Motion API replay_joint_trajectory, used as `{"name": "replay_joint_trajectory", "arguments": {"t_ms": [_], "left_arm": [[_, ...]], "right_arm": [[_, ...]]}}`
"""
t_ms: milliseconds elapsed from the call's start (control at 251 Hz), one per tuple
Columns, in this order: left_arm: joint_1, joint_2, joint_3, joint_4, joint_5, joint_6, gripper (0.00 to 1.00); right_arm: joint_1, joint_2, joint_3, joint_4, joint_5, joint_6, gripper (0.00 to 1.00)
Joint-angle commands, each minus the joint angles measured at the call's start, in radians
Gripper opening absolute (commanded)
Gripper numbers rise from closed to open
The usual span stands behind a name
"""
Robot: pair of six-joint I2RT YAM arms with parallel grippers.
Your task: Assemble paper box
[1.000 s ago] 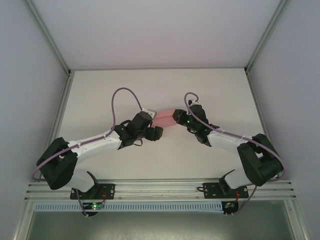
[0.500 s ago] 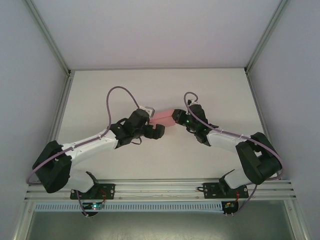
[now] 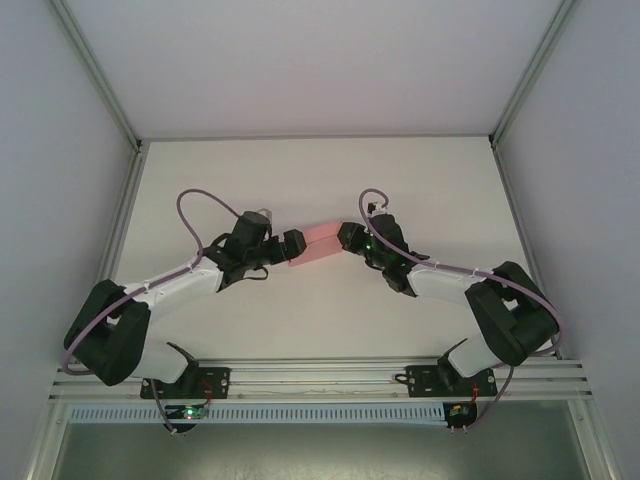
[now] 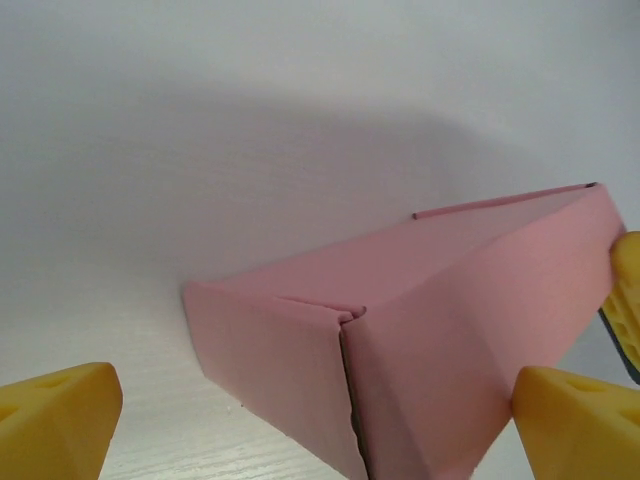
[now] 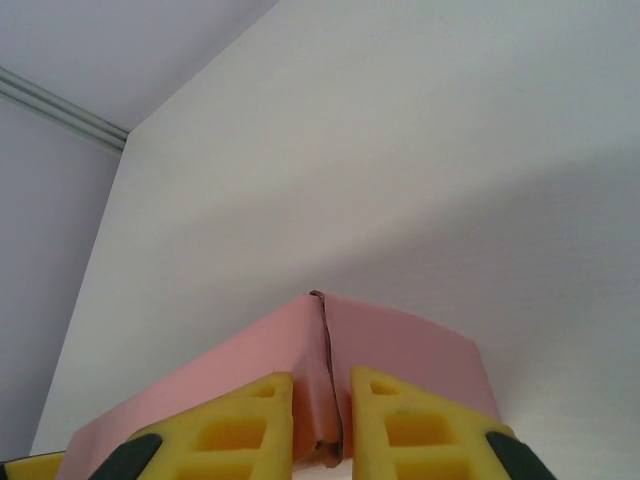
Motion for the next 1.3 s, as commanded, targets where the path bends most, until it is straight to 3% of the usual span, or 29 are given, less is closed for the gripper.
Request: {"name": "replay_joint_trajectory", "arguments": {"t_ms": [0, 235, 507, 646, 786, 918, 1050, 1293], "left_arm": [[0.007, -0.051, -0.043, 0.088, -0.002, -0.035, 0.99], [0.046, -0.085, -0.097, 0.124, -0.015, -0.065, 0.96], [0.096, -0.024, -0.126, 0.282, 0.077, -0.12, 0.94], [0.111, 0.019, -0.163, 0.394, 0.134, -0.145, 0.75], [0.116, 0.054, -0.192, 0.441, 0.143, -0.143, 0.66], [0.121, 0.084, -0.218, 0.483, 0.158, -0.141, 0.45], [0.122, 0.107, -0.247, 0.507, 0.152, -0.119, 0.34], [0.122, 0.27, -0.313, 0.742, 0.191, -0.041, 0.04]], "right_arm": [[0.022, 0.077, -0.079, -0.264, -0.004, 0.022, 0.14], [0.026, 0.074, -0.084, -0.262, -0.002, 0.022, 0.1], [0.036, 0.078, -0.082, -0.261, -0.003, 0.019, 0.09], [0.035, 0.074, -0.084, -0.261, 0.003, 0.021, 0.09], [0.035, 0.079, -0.087, -0.254, 0.001, 0.022, 0.09], [0.028, 0.091, -0.098, -0.224, -0.012, 0.016, 0.08], [0.023, 0.101, -0.115, -0.153, -0.042, -0.016, 0.07], [0.008, 0.137, -0.138, -0.025, -0.127, -0.075, 0.05]]}}
